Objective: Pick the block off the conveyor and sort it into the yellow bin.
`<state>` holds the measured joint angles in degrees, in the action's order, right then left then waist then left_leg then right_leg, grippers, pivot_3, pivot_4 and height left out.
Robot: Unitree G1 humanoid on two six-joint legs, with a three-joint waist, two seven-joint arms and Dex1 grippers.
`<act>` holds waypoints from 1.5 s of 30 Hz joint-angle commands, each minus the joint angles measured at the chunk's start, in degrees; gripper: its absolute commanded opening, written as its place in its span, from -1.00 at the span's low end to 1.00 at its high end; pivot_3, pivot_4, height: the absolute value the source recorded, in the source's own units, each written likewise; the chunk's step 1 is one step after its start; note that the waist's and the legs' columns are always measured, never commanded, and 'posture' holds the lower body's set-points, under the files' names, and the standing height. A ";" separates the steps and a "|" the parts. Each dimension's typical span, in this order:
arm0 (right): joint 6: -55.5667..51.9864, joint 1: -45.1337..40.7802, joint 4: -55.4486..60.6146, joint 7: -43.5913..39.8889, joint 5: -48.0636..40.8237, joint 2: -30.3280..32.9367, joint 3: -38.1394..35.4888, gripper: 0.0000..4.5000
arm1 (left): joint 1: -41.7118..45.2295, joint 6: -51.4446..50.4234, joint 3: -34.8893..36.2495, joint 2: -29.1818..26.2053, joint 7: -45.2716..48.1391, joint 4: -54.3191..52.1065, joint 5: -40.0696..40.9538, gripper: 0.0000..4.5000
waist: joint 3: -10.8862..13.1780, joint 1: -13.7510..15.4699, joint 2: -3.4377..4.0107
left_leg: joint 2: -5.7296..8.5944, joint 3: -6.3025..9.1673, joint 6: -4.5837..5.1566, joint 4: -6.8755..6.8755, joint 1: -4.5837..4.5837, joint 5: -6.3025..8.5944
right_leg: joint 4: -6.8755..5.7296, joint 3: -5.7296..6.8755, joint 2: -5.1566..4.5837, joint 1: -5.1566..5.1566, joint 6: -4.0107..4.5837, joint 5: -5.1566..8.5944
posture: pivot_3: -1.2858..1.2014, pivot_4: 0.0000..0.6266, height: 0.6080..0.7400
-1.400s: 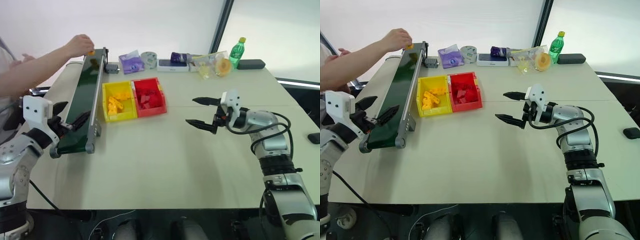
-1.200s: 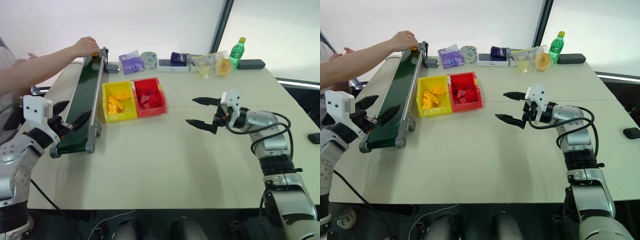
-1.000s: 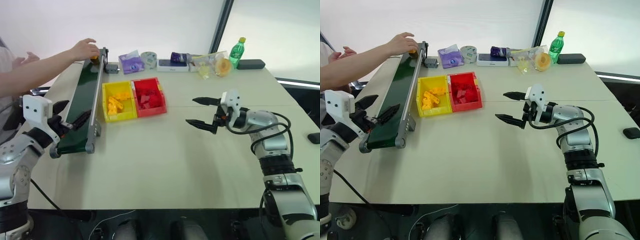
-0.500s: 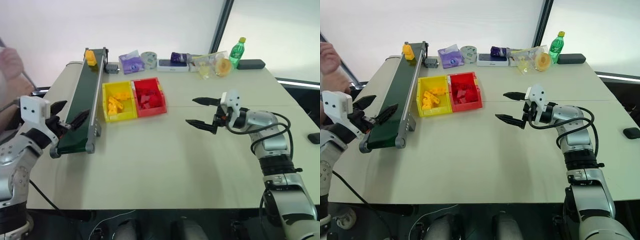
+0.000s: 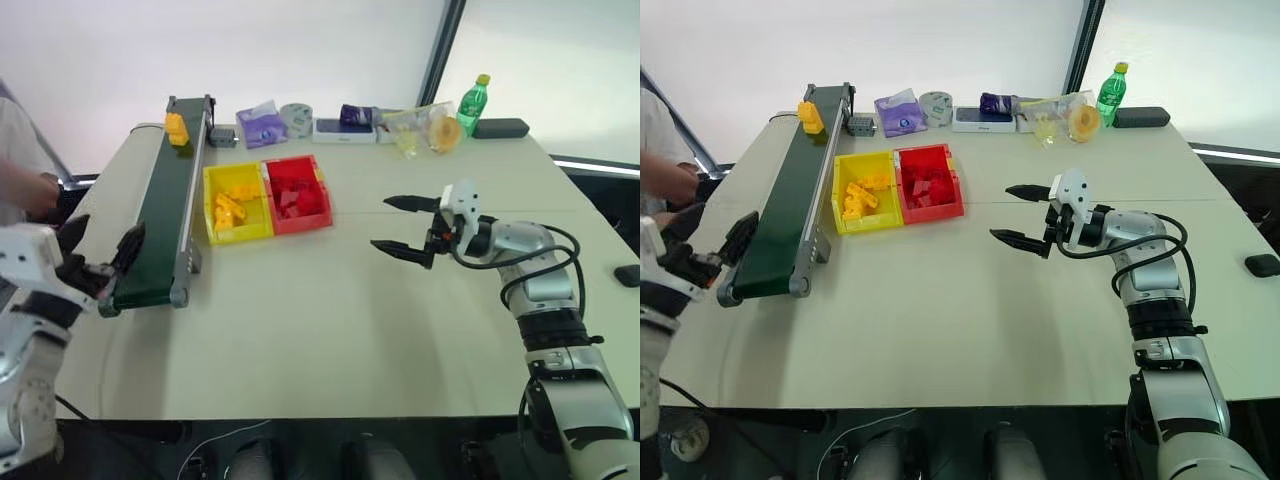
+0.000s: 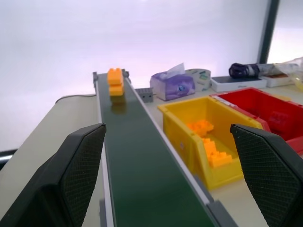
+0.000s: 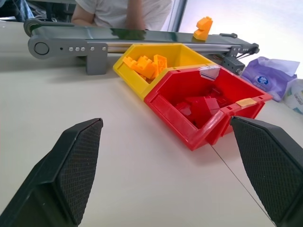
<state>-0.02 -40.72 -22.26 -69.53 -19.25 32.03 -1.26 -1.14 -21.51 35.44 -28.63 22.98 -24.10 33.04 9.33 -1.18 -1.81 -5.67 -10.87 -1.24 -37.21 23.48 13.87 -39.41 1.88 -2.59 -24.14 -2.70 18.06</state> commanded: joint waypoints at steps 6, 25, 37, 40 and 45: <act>1.73 -2.57 -1.21 -0.93 -0.40 -0.92 -0.31 1.00 | -7.44 5.14 -0.31 5.37 -5.38 -5.46 -5.05 0.97 | -0.01 0.11 -0.01 | 0.02 0.03 0.01 -0.03 -0.03 0.00 | 0.00 0.01 0.00 0.07 0.00 0.00 | 0.03 -0.52 1.00; -0.02 -1.54 1.42 -1.36 -2.48 -1.37 -1.26 1.00 | -2.81 4.04 -2.19 2.19 -6.37 -1.83 -6.51 0.97 | -0.01 0.05 -0.01 | 0.01 0.04 0.02 -0.02 -0.04 0.01 | 0.02 0.02 0.01 0.08 0.01 0.00 | 0.03 -0.52 1.00; -10.02 0.37 9.87 -2.05 -10.07 -2.00 -1.99 1.00 | 3.37 0.29 -5.29 -0.62 -7.22 1.62 -7.57 0.97 | -0.01 0.18 -0.01 | 0.01 0.04 0.03 -0.02 -0.04 0.01 | 0.02 0.02 0.00 0.08 0.01 0.00 | 0.03 -0.52 1.00; -12.25 1.05 12.24 -1.82 -11.28 -2.07 -1.62 1.00 | 7.38 -2.43 -5.72 -2.59 -7.79 5.18 -7.72 0.97 | -0.01 0.16 -0.01 | 0.00 0.05 0.02 -0.01 -0.04 0.01 | 0.01 0.03 0.03 0.07 0.01 0.00 | 0.03 -0.52 1.00; -12.83 1.46 13.23 -0.70 -10.91 -2.31 -1.40 1.00 | 13.63 -1.93 -8.87 -5.48 -6.03 12.33 -10.10 0.97 | -0.01 0.23 -0.01 | 0.02 0.03 0.03 0.00 -0.04 0.02 | 0.03 0.03 0.01 0.07 0.01 0.00 | 0.03 -0.52 1.00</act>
<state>-13.11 -39.07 -11.25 -70.64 -29.46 29.82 -1.41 11.11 -23.74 27.02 -32.97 16.42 -12.88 23.90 9.32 -0.96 -1.82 -5.65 -10.84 -1.21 -37.21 23.44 13.89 -39.38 1.91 -2.58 -24.07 -2.70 18.06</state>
